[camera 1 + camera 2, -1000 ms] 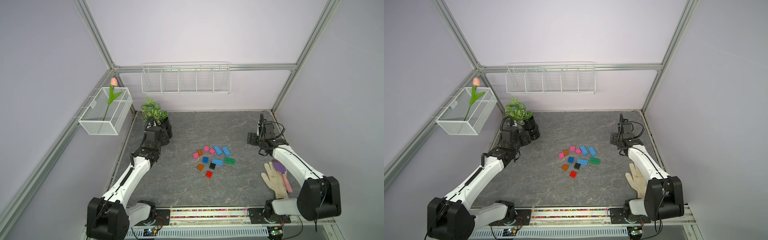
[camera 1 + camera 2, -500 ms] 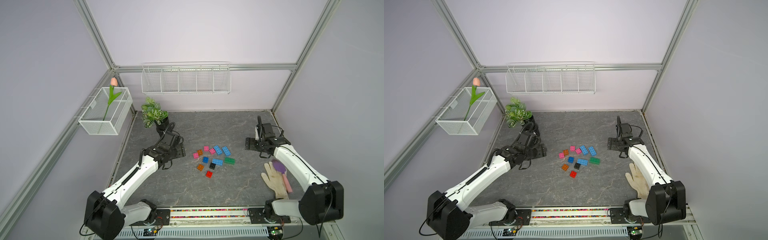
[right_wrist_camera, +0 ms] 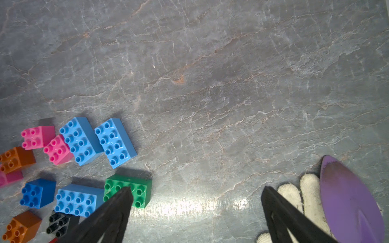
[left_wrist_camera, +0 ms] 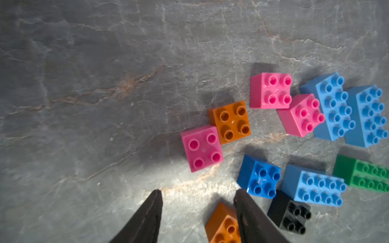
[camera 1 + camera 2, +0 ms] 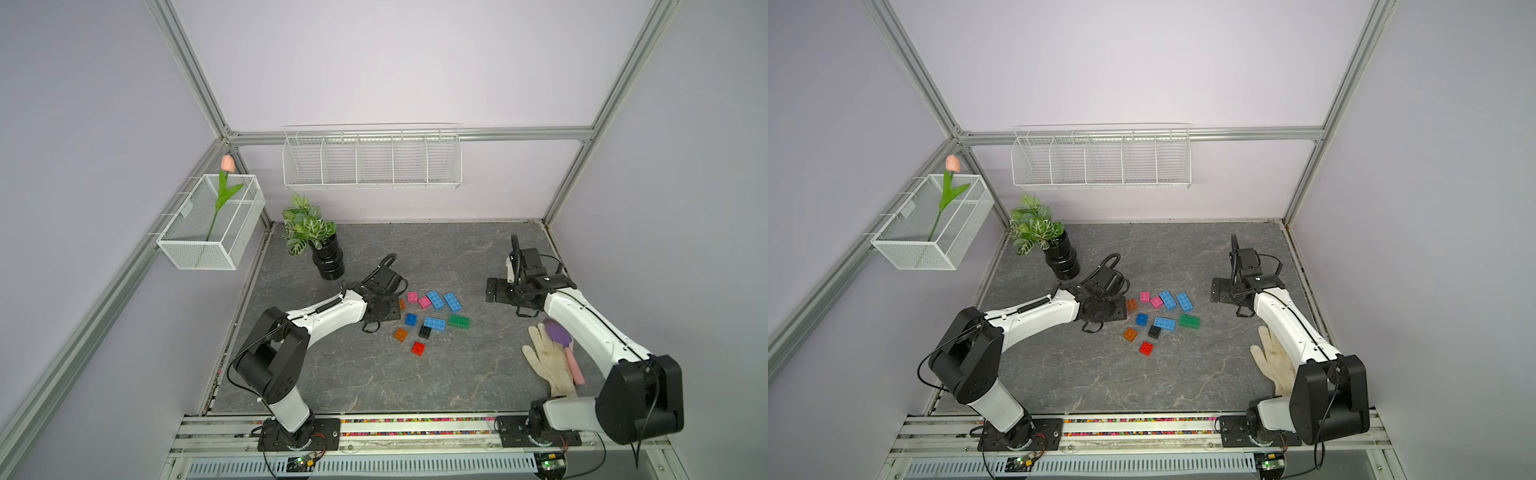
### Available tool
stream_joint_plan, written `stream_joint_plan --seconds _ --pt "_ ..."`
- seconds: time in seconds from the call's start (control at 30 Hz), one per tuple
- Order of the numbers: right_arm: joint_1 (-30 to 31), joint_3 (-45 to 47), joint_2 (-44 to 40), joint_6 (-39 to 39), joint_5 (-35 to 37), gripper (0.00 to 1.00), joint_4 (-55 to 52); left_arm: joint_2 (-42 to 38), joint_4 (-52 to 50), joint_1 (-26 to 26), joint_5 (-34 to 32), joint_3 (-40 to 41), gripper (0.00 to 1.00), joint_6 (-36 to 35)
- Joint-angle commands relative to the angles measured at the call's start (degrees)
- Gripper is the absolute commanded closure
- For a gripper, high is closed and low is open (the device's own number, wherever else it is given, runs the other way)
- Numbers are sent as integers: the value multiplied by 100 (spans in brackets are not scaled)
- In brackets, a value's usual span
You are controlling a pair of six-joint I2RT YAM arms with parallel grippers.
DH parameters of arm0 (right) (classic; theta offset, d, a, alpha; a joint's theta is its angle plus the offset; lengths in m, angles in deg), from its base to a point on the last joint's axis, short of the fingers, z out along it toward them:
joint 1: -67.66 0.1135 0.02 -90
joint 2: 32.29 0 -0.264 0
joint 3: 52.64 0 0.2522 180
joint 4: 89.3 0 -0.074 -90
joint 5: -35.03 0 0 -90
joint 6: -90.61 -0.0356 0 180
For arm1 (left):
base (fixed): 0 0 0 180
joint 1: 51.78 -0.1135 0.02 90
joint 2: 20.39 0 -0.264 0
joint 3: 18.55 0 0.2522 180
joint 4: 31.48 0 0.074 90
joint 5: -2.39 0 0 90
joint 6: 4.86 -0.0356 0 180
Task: Assemble the letter p with lego
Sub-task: Pick up the lego brick from the center of the board.
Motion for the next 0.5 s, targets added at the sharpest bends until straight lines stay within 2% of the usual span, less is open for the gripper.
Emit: stream_joint_plan --seconds 0.0,0.47 --pt "36 79 46 26 -83 1 96 213 146 32 -191 -315 41 247" --pt "40 61 106 60 -92 2 74 729 -220 93 -425 -638 41 388"
